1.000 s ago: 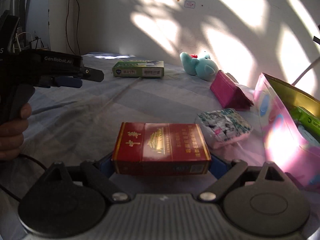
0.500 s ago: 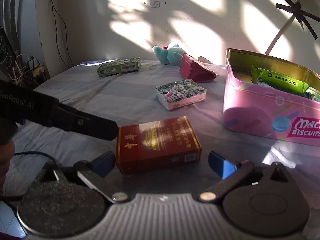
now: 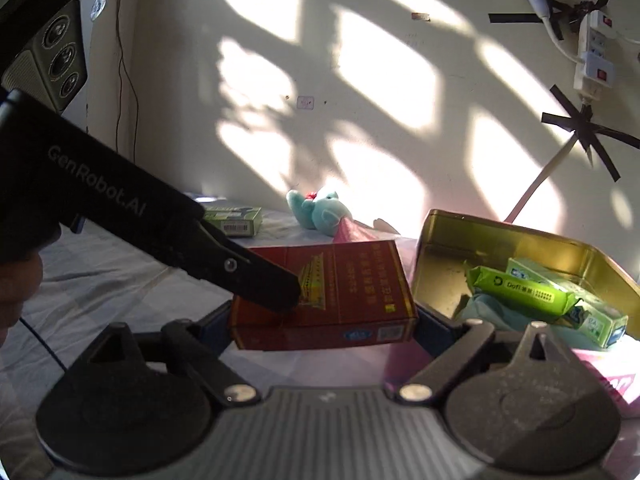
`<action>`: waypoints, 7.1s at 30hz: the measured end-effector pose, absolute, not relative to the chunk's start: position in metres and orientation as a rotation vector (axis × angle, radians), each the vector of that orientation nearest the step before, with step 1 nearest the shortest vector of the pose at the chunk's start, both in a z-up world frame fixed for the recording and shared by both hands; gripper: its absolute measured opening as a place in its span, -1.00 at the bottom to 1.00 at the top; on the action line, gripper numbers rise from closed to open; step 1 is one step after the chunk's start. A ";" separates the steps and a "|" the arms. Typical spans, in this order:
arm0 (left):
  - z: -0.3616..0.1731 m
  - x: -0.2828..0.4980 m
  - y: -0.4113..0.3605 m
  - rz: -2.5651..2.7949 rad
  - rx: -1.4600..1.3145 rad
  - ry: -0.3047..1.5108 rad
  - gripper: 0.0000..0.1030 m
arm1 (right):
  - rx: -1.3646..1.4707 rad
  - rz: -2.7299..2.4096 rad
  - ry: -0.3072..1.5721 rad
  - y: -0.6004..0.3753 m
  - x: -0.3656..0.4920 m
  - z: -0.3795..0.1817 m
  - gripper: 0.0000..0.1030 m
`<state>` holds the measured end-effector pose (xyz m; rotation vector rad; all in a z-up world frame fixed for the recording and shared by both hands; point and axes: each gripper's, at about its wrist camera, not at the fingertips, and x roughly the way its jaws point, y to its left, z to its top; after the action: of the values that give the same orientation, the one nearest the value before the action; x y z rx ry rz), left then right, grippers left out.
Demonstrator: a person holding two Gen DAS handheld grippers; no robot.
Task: Organize objects
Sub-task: 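Carry the red cigarette box into the pink tin and open the right gripper, then grasp the pink pouch with the right gripper, then lower the pink pouch into the pink tin and release it, then move the right gripper toward the teal plush bear and grasp it, then carry the teal plush bear into the pink tin and open the right gripper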
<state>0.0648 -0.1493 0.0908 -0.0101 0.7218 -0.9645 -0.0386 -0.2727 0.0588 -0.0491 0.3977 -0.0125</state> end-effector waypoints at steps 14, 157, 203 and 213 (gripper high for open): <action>0.059 0.134 -0.317 -1.038 0.132 0.924 0.32 | 0.330 -0.129 0.704 -0.430 0.029 0.038 0.80; 0.077 0.058 -0.191 -0.535 0.256 0.499 0.28 | 0.256 -0.193 0.417 -0.358 -0.071 0.061 -0.09; 0.011 0.183 0.030 -0.160 -0.093 0.669 0.40 | 0.371 -0.066 0.785 -0.248 0.314 0.000 0.04; 0.016 0.177 0.042 -0.498 -0.322 0.657 0.40 | 0.100 0.176 0.688 -0.192 0.127 0.025 0.03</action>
<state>0.1774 0.0417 0.0160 -0.3218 0.6569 -0.4979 0.1265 -0.1921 0.0254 0.0997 0.6875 0.1764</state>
